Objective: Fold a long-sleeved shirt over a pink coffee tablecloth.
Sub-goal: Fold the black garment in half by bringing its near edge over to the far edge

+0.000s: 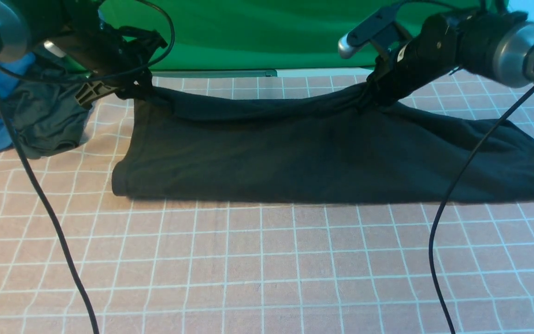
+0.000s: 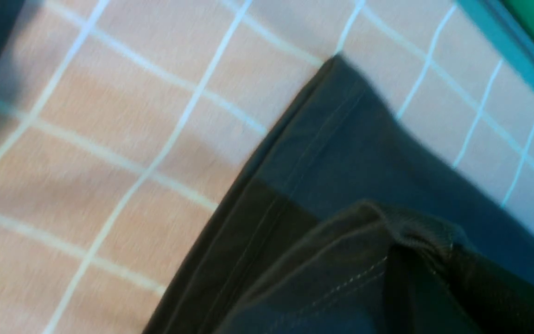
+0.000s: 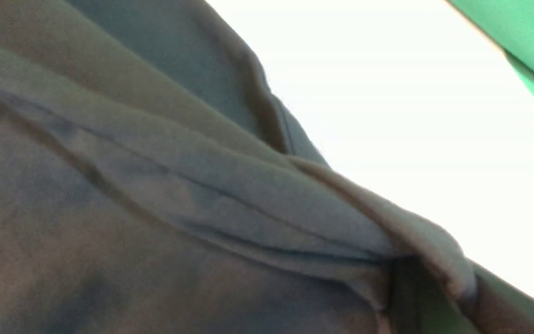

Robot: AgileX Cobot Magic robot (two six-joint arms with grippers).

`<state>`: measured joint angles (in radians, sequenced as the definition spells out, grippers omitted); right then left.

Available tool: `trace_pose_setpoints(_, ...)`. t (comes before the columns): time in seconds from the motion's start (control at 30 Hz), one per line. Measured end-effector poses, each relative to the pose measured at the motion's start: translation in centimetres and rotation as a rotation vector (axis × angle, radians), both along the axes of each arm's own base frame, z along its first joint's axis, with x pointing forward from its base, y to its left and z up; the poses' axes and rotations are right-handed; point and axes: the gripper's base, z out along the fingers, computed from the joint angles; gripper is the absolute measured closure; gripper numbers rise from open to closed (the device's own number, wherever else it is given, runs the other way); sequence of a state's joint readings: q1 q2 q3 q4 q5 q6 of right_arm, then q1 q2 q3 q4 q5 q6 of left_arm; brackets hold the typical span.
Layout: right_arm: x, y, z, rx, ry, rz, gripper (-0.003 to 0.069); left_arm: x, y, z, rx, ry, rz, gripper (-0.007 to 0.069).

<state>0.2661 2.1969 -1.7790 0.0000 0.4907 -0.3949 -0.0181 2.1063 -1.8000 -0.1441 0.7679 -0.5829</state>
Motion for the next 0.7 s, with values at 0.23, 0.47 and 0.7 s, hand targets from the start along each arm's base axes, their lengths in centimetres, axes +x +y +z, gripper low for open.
trace_pose_setpoints(0.23, 0.8, 0.2, -1.0, 0.018, -0.064, 0.000, 0.0582, 0.9, 0.1, -0.6, 0.013, -0.062, 0.008, 0.0479)
trace_pose_setpoints(0.47, 1.4, 0.4, -2.2, 0.026, -0.093, 0.001, 0.0548, 1.0, 0.3, -0.6, 0.045, -0.083, 0.001, 0.0347)
trace_pose_setpoints(0.7, 1.7, 0.5, -1.6, 0.043, -0.158, 0.001, 0.0263, -0.8, -3.0, 0.4, 0.045, 0.015, -0.239, 0.0468)
